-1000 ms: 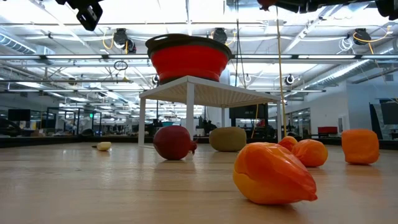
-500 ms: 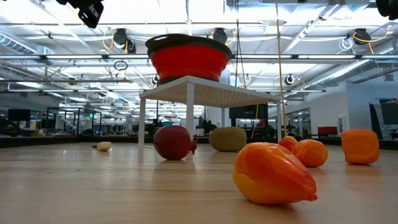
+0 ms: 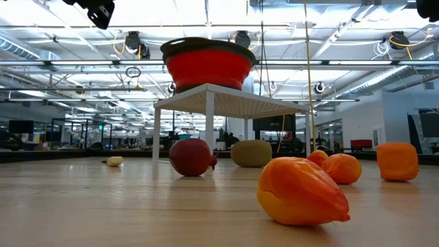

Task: Pick & Place Fruit
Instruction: Put the pomegranate into the red strainer bowl on the shelf

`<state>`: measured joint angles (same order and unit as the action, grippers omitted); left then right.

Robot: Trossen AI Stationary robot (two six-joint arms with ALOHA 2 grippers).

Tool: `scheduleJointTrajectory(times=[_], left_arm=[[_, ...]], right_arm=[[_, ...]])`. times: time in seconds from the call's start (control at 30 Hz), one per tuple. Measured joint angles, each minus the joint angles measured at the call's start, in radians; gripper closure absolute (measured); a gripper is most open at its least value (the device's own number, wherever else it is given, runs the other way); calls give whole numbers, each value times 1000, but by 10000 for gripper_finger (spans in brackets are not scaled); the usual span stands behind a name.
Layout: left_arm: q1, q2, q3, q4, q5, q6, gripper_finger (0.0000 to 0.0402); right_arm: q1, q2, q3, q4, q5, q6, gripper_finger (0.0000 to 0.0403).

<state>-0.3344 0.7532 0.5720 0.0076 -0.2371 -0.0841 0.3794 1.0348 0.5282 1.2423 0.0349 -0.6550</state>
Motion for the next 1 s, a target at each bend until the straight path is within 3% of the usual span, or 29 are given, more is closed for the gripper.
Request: scheduleJointTrajectory(times=[0.23,0.7,1.0], left_arm=[[0,0,0,72,-1,-2,376],[0,16,1,239,-117,-26,376],[0,158,19,420,-178,-51,376]], right_arm=[[-4,0,0,-5,10,5,222],[-7,0,0,-324,461,168,222],[-7,0,0,-500,598,228,222]])
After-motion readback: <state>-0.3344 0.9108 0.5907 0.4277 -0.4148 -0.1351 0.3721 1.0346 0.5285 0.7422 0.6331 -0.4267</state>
